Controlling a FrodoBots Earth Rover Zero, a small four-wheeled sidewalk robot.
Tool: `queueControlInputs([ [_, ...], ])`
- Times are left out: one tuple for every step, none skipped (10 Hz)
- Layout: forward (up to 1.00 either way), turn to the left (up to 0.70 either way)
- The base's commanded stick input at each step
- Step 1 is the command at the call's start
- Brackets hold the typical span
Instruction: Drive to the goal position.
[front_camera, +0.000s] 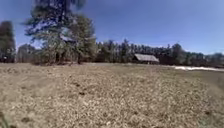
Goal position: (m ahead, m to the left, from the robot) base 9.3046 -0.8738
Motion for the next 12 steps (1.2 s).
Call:
queueControlInputs([
  [0.7, 0.0],
  [0.7, 0.0],
  [0.7, 0.0],
  [0.7, 0.0],
  [0.7, 0.0],
  [0.7, 0.0],
  [0.7, 0.0],
  [0.7, 0.0],
  [0.7, 0.0],
  [0.7, 0.0],
  [0.7, 0.0],
  [0.7, 0.0],
])
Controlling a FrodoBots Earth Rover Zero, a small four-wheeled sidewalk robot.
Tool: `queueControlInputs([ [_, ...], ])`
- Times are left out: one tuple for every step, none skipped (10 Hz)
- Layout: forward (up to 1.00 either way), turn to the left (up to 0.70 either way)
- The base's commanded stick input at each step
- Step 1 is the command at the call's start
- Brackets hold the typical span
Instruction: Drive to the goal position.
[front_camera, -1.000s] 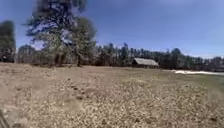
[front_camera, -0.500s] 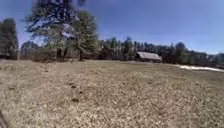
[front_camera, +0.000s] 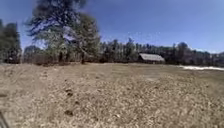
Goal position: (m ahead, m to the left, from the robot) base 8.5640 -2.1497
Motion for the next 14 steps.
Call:
queueControlInputs([
  [0.7, 0.0],
  [0.7, 0.0],
  [0.7, 0.0],
  [0.7, 0.0],
  [0.7, 0.0],
  [0.7, 0.0],
  [0.7, 0.0],
  [0.7, 0.0],
  [0.7, 0.0],
  [0.7, 0.0],
  [0.7, 0.0],
  [0.7, 0.0],
  [0.7, 0.0],
  [0.7, 0.0],
])
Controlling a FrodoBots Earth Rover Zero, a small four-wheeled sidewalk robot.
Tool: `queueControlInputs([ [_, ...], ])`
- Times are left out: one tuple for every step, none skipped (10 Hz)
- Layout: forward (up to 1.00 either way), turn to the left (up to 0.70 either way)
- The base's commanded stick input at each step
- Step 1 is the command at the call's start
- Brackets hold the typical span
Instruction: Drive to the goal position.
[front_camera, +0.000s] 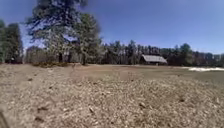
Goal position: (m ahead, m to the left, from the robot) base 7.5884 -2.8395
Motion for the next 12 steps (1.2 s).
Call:
queueControlInputs([
  [0.7, 0.0],
  [0.7, 0.0],
  [0.7, 0.0],
  [0.7, 0.0],
  [0.7, 0.0],
  [0.7, 0.0],
  [0.7, 0.0],
  [0.7, 0.0],
  [0.7, 0.0],
  [0.7, 0.0],
  [0.7, 0.0],
  [0.7, 0.0],
])
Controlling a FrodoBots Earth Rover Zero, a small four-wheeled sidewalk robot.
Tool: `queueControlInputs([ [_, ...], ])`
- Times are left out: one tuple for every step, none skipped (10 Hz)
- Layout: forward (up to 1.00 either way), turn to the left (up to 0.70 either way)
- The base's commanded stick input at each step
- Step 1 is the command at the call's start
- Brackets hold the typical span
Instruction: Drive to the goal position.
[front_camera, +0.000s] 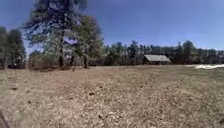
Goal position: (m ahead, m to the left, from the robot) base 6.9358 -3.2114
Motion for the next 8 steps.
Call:
queueControlInputs([
  [0.7, 0.0],
  [0.7, 0.0],
  [0.7, 0.0],
  [0.7, 0.0],
  [0.7, 0.0],
  [0.7, 0.0],
  [0.7, 0.0],
  [0.7, 0.0],
])
